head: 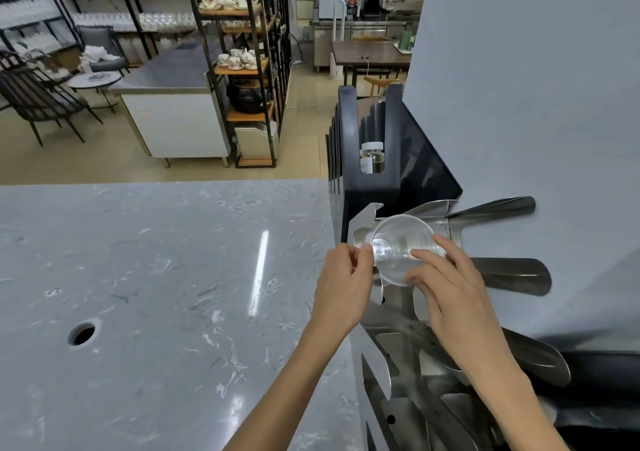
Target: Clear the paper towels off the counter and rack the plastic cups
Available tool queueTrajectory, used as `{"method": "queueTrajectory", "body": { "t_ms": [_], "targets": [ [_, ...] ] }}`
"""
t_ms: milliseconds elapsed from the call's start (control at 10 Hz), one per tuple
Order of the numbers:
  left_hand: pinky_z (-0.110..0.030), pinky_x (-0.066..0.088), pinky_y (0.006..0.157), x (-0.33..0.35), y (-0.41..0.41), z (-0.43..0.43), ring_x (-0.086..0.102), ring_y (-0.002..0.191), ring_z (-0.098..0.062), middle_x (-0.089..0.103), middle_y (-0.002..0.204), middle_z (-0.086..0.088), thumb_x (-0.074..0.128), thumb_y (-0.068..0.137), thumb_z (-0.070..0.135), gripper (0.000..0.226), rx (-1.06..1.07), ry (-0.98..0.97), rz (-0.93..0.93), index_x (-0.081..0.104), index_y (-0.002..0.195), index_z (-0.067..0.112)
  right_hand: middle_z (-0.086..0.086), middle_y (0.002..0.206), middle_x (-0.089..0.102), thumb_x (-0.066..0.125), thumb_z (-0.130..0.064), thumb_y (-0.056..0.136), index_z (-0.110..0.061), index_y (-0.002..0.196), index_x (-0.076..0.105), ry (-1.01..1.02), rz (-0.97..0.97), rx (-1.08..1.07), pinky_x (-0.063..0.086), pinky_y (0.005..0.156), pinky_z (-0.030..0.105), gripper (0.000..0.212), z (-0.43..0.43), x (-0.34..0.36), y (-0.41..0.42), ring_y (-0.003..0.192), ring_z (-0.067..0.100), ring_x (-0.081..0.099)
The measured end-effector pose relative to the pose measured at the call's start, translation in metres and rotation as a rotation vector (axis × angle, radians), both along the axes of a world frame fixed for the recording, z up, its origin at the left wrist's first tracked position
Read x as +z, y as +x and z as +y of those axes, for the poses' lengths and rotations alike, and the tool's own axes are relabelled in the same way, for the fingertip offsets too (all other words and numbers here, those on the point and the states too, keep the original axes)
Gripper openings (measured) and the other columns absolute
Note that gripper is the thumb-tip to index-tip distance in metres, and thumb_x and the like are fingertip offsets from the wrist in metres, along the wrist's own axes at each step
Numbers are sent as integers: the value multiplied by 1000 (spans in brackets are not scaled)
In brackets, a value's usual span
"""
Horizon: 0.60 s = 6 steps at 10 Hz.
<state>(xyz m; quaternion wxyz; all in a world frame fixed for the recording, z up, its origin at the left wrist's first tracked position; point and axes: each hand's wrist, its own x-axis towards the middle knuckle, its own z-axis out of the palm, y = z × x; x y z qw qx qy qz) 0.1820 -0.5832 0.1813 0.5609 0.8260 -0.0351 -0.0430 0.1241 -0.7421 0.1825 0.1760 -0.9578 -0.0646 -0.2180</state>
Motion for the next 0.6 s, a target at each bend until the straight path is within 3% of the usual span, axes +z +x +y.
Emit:
{"method": "queueTrajectory", "body": {
  "t_ms": [100, 200, 300, 400, 500, 600],
  "targets": [
    [-13, 38, 65, -3, -6, 2, 60, 79, 16, 58, 102, 8, 36, 104, 52, 27, -46, -52, 12, 50, 92, 31, 6, 118, 74, 78, 7, 78, -10, 85, 73, 20, -3, 22, 42, 104, 44, 18, -3, 0, 3, 137, 34, 47],
    [-15, 43, 70, -7, -6, 4, 64, 84, 10, 59, 111, 3, 37, 103, 51, 26, -67, -66, 25, 51, 94, 32, 7, 113, 75, 78, 11, 76, -9, 84, 74, 21, -9, 35, 39, 104, 40, 22, -6, 0, 6, 137, 35, 48],
    [-16, 46, 71, -9, -4, 4, 62, 82, 18, 59, 115, 0, 37, 104, 49, 24, -89, -87, 30, 52, 94, 32, 8, 109, 76, 78, 14, 74, -7, 84, 74, 9, -16, 46, 41, 105, 42, 24, -4, 3, 4, 136, 36, 49],
    [-10, 51, 69, -10, -4, 7, 64, 86, 15, 59, 117, -2, 37, 105, 48, 27, -128, -155, 46, 56, 101, 29, 1, 117, 74, 76, 7, 81, -13, 94, 76, 62, 56, 77, 40, 111, 45, 24, -7, 6, 0, 143, 28, 40],
    [-16, 50, 88, -2, -12, 17, 64, 99, 4, 62, 112, 14, 34, 107, 47, 28, -159, -156, 62, 60, 102, 38, -21, 136, 62, 70, -17, 91, -35, 112, 73, 351, 212, 144, 22, 117, 33, 28, -12, 22, -10, 150, 1, 24],
    [-17, 47, 89, 2, -15, 27, 63, 101, 5, 67, 99, 25, 31, 106, 49, 32, -237, -109, 72, 61, 96, 44, -31, 132, 62, 60, -47, 90, -50, 114, 69, 521, 198, 122, 28, 109, 21, 26, -4, 45, -22, 140, -11, 35]
  ]
}}
